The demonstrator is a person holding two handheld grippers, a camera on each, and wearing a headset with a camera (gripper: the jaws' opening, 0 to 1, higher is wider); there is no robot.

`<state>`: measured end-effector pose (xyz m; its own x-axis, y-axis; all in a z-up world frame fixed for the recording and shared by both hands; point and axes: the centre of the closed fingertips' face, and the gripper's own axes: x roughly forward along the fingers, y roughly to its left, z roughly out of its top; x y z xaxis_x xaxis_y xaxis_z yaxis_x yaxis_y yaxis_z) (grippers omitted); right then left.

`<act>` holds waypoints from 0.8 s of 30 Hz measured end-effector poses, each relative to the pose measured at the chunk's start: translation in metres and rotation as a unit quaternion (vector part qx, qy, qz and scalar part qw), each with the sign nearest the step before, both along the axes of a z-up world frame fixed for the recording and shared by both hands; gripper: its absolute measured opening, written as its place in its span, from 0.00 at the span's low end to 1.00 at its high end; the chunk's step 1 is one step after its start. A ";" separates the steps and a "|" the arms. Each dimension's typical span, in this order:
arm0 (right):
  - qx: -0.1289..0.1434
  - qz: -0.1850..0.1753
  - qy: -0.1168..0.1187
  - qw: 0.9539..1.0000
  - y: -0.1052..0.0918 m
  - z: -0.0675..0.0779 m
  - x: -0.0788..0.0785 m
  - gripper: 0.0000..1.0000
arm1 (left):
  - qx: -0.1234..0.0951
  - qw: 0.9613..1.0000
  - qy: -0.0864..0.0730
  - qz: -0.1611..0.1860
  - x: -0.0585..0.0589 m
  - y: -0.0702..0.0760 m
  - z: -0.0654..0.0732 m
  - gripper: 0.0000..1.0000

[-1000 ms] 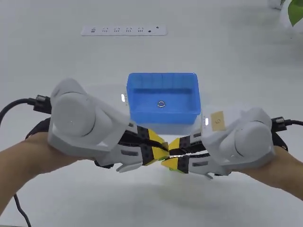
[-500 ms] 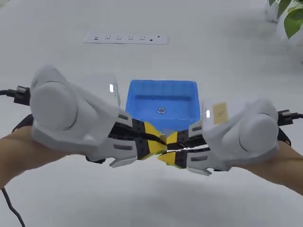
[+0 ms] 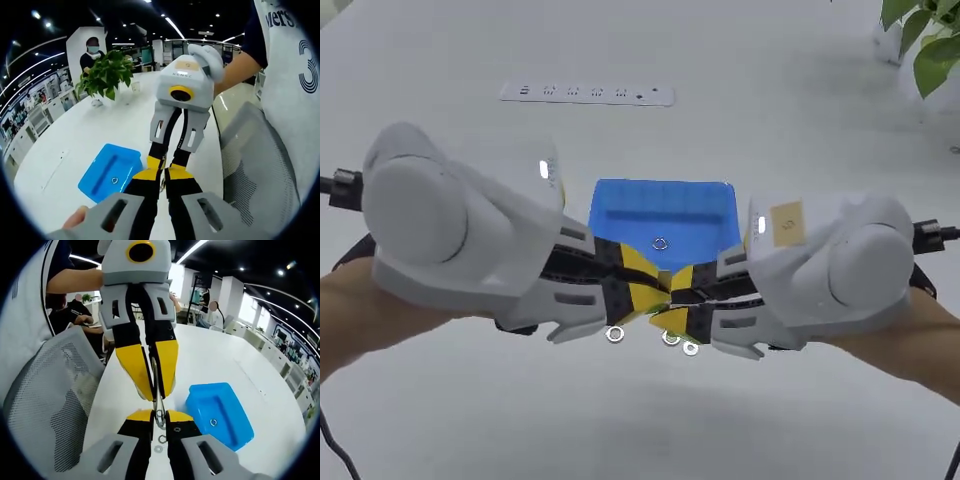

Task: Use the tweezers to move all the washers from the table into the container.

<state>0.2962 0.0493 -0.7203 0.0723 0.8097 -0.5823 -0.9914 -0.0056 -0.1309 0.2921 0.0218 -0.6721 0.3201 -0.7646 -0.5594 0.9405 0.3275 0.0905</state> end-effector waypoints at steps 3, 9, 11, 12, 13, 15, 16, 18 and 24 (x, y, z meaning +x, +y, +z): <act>-0.001 0.002 -0.007 1.000 0.000 0.005 0.006 0.10 | -0.002 1.000 -0.007 -0.002 0.005 0.000 0.005 0.08; 0.003 0.001 -0.027 1.000 0.004 0.018 0.024 0.10 | -0.003 1.000 -0.025 -0.006 0.022 0.004 0.018 0.08; 0.006 -0.002 -0.036 0.999 0.005 0.024 0.034 0.10 | -0.003 0.999 -0.032 -0.007 0.029 0.005 0.022 0.08; 0.007 -0.003 -0.038 0.999 0.005 0.026 0.037 0.10 | -0.004 0.999 -0.035 -0.007 0.034 0.005 0.025 0.08; 0.008 -0.006 -0.041 0.999 0.005 0.028 0.043 0.10 | -0.004 0.999 -0.037 -0.007 0.037 0.006 0.026 0.08; 0.009 -0.009 -0.047 0.999 0.006 0.031 0.050 0.10 | -0.005 0.999 -0.044 -0.007 0.046 0.006 0.030 0.08; 0.008 -0.009 -0.051 0.999 0.006 0.032 0.053 0.10 | -0.004 0.999 -0.048 -0.007 0.051 0.007 0.031 0.08; 0.006 -0.011 -0.060 0.998 0.007 0.034 0.062 0.10 | -0.001 0.998 -0.055 -0.008 0.058 0.006 0.033 0.08; 0.005 -0.022 -0.063 0.998 0.005 0.030 0.084 0.10 | 0.004 0.998 -0.058 -0.012 0.078 0.005 0.028 0.08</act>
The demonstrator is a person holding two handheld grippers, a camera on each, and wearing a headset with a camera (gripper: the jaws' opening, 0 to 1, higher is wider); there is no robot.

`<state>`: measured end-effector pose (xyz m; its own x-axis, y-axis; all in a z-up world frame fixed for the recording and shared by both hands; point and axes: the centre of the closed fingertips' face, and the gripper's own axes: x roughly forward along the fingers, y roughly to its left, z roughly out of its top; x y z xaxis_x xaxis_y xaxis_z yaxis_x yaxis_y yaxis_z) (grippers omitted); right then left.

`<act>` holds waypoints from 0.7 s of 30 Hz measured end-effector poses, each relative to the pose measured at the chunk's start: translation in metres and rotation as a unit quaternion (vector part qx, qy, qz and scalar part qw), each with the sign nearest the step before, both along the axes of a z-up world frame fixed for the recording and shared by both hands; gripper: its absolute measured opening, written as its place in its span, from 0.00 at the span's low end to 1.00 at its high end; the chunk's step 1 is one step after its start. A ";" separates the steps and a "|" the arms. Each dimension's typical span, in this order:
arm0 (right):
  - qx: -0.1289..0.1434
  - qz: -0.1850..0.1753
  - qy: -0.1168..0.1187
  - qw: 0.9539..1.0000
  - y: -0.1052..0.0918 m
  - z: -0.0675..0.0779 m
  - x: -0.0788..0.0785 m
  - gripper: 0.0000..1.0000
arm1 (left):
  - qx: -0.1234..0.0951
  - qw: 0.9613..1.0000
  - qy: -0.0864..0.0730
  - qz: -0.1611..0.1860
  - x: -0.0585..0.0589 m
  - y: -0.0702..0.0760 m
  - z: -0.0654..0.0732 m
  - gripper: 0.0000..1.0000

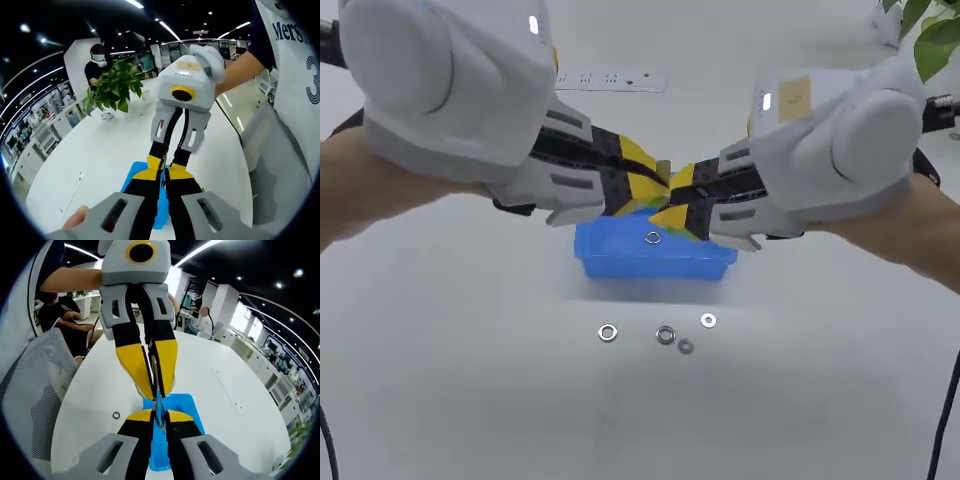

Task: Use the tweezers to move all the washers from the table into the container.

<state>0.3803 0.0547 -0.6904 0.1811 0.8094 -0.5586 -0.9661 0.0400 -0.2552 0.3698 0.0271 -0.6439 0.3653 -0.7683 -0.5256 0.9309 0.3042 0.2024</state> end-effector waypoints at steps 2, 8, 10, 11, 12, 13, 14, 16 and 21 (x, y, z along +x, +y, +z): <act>0.000 -0.004 0.001 1.000 -0.001 -0.003 0.005 0.10 | 0.002 1.000 0.000 -0.001 0.005 -0.002 -0.003 0.08; -0.012 -0.010 0.007 1.000 -0.003 -0.021 0.020 0.10 | 0.000 1.000 0.010 0.002 0.023 -0.003 -0.022 0.08; -0.019 -0.011 0.013 1.000 -0.003 -0.031 0.024 0.10 | -0.002 1.000 0.020 0.002 0.029 -0.003 -0.032 0.08; -0.023 -0.011 0.015 1.000 -0.004 -0.035 0.026 0.10 | -0.002 1.000 0.024 0.002 0.031 -0.003 -0.036 0.08; -0.028 -0.010 0.018 0.999 -0.004 -0.041 0.028 0.10 | -0.001 1.000 0.029 0.001 0.034 -0.003 -0.042 0.08; -0.030 -0.011 0.020 0.999 -0.004 -0.045 0.030 0.10 | 0.000 0.999 0.032 0.001 0.036 -0.003 -0.045 0.08; -0.031 -0.012 0.025 0.999 -0.004 -0.050 0.032 0.10 | 0.001 0.999 0.038 0.001 0.039 -0.002 -0.053 0.08; -0.034 -0.013 0.031 0.999 -0.004 -0.057 0.034 0.10 | 0.004 0.999 0.044 0.000 0.043 -0.002 -0.060 0.08; -0.040 -0.011 0.046 0.998 -0.004 -0.071 0.037 0.10 | 0.008 0.998 0.062 -0.002 0.047 -0.002 -0.075 0.08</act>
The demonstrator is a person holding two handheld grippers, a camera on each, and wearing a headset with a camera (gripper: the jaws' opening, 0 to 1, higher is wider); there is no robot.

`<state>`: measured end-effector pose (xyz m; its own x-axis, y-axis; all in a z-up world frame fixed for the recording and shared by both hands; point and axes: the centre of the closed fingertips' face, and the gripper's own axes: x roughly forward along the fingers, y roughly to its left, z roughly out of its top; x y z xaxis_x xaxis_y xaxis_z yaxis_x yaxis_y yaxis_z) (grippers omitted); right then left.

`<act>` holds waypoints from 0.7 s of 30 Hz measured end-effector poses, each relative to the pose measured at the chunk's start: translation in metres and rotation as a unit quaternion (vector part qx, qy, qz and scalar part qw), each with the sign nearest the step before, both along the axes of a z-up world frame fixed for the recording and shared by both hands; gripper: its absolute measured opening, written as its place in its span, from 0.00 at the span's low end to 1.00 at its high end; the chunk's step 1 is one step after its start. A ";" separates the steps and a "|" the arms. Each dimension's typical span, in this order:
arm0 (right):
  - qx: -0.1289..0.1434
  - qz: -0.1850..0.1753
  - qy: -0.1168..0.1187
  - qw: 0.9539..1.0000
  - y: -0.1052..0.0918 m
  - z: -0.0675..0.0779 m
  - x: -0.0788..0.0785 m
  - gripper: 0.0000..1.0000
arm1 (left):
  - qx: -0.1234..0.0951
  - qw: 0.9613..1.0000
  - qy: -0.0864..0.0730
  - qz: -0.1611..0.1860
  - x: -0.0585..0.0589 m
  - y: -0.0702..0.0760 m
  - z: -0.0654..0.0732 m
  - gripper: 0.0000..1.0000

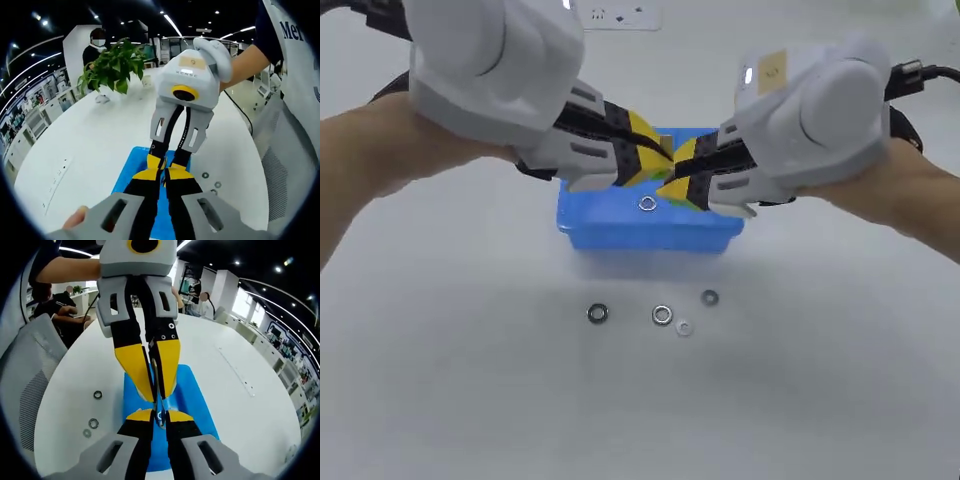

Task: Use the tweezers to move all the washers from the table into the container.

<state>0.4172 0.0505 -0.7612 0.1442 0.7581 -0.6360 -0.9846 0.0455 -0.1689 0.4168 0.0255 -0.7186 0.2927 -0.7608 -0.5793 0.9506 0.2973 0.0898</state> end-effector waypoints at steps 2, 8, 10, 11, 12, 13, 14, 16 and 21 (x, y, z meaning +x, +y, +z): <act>-0.001 0.000 0.003 1.000 -0.001 -0.005 0.001 0.10 | 0.002 1.000 0.005 0.000 0.001 0.000 -0.005 0.08; -0.005 0.004 0.012 1.000 -0.003 -0.012 0.000 0.10 | 0.005 1.000 0.012 -0.002 0.000 -0.002 -0.011 0.08; -0.006 0.004 0.013 1.000 -0.003 -0.013 -0.001 0.10 | 0.008 1.000 0.013 -0.003 -0.001 -0.003 -0.010 0.08; -0.006 0.004 0.014 1.000 -0.003 -0.014 -0.001 0.10 | 0.009 1.000 0.014 -0.004 -0.002 -0.003 -0.011 0.08; -0.006 0.004 0.014 1.000 -0.003 -0.014 -0.001 0.10 | 0.010 1.000 0.015 -0.005 -0.002 -0.003 -0.011 0.08; -0.006 0.004 0.014 1.000 -0.003 -0.014 -0.001 0.10 | 0.010 1.000 0.014 -0.004 -0.002 -0.004 -0.010 0.08; -0.004 0.003 0.015 1.000 -0.004 -0.014 -0.001 0.10 | 0.009 1.000 0.015 -0.004 -0.002 -0.004 -0.010 0.08; -0.004 0.003 0.014 1.000 -0.004 -0.014 -0.001 0.10 | 0.010 1.000 0.014 -0.005 -0.001 -0.004 -0.011 0.08; -0.007 0.001 0.009 1.000 -0.004 -0.015 0.001 0.11 | 0.012 1.000 0.013 -0.006 -0.002 -0.004 -0.012 0.08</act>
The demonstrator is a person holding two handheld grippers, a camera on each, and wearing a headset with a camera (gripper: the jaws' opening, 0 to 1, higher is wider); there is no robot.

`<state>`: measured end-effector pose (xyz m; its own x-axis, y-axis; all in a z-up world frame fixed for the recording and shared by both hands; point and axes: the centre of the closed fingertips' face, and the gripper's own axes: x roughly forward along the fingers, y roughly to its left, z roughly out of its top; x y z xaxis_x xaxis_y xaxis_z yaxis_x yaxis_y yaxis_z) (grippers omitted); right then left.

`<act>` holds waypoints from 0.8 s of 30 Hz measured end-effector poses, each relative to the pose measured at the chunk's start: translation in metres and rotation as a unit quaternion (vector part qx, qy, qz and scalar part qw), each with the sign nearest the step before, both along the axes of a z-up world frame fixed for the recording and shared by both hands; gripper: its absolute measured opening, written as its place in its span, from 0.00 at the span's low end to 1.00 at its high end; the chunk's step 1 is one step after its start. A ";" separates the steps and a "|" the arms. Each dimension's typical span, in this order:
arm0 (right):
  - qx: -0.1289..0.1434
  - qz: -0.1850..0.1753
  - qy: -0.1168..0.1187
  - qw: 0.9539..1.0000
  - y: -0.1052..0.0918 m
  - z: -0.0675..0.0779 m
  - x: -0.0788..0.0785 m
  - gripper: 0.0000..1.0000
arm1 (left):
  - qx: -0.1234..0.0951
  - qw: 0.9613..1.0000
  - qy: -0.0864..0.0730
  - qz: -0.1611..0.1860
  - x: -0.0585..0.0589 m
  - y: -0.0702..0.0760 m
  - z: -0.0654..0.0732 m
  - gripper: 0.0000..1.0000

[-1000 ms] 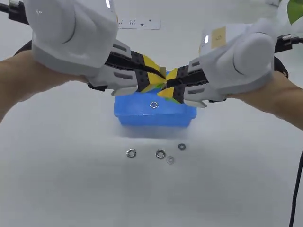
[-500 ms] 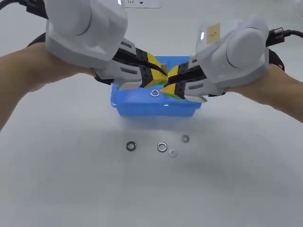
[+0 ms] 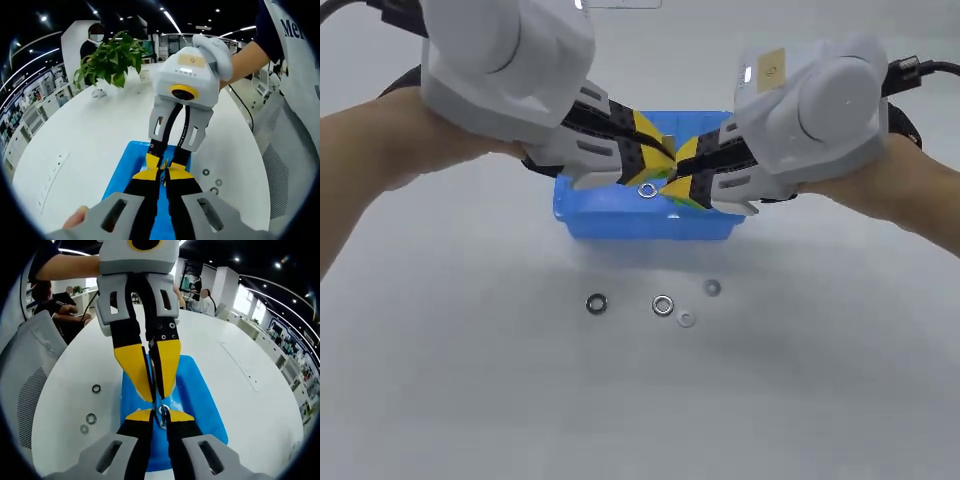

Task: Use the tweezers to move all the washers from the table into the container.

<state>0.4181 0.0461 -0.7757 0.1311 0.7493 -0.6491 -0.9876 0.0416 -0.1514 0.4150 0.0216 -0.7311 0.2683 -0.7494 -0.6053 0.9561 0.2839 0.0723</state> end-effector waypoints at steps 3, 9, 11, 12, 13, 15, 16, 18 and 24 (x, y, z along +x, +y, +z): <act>0.002 -0.001 0.001 1.000 0.000 0.001 -0.001 0.11 | 0.003 1.000 -0.001 -0.002 -0.001 0.000 0.000 0.08; 0.010 -0.003 0.004 1.000 0.000 0.005 0.001 0.11 | 0.001 1.000 -0.005 -0.003 0.000 0.000 0.003 0.08; 0.012 -0.003 0.002 1.000 0.000 0.007 0.002 0.11 | 0.000 1.000 -0.006 -0.002 0.000 0.000 0.005 0.08; 0.013 -0.004 0.001 1.000 0.000 0.008 0.002 0.11 | 0.000 1.000 -0.007 -0.002 0.000 0.000 0.004 0.08; 0.014 -0.004 0.000 1.000 0.000 0.010 0.002 0.11 | -0.001 1.000 -0.009 -0.002 0.000 0.000 0.005 0.08; 0.016 -0.004 -0.001 1.000 0.000 0.011 0.001 0.11 | -0.002 1.000 -0.009 -0.002 0.000 0.000 0.007 0.08; 0.017 -0.005 0.000 1.000 0.000 0.012 0.001 0.10 | -0.003 1.000 -0.010 -0.001 0.000 0.000 0.008 0.08; 0.018 -0.003 -0.006 1.000 0.000 0.014 0.001 0.10 | -0.003 1.000 -0.013 -0.001 0.000 0.000 0.011 0.08; 0.019 0.000 -0.022 1.000 0.001 0.022 0.000 0.08 | -0.003 1.000 -0.026 0.001 -0.001 0.000 0.018 0.08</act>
<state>0.4182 0.0475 -0.7535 0.1590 0.7731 -0.6140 -0.9801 0.0486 -0.1926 0.4142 0.0212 -0.7132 0.3003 -0.7525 -0.5862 0.9507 0.2859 0.1200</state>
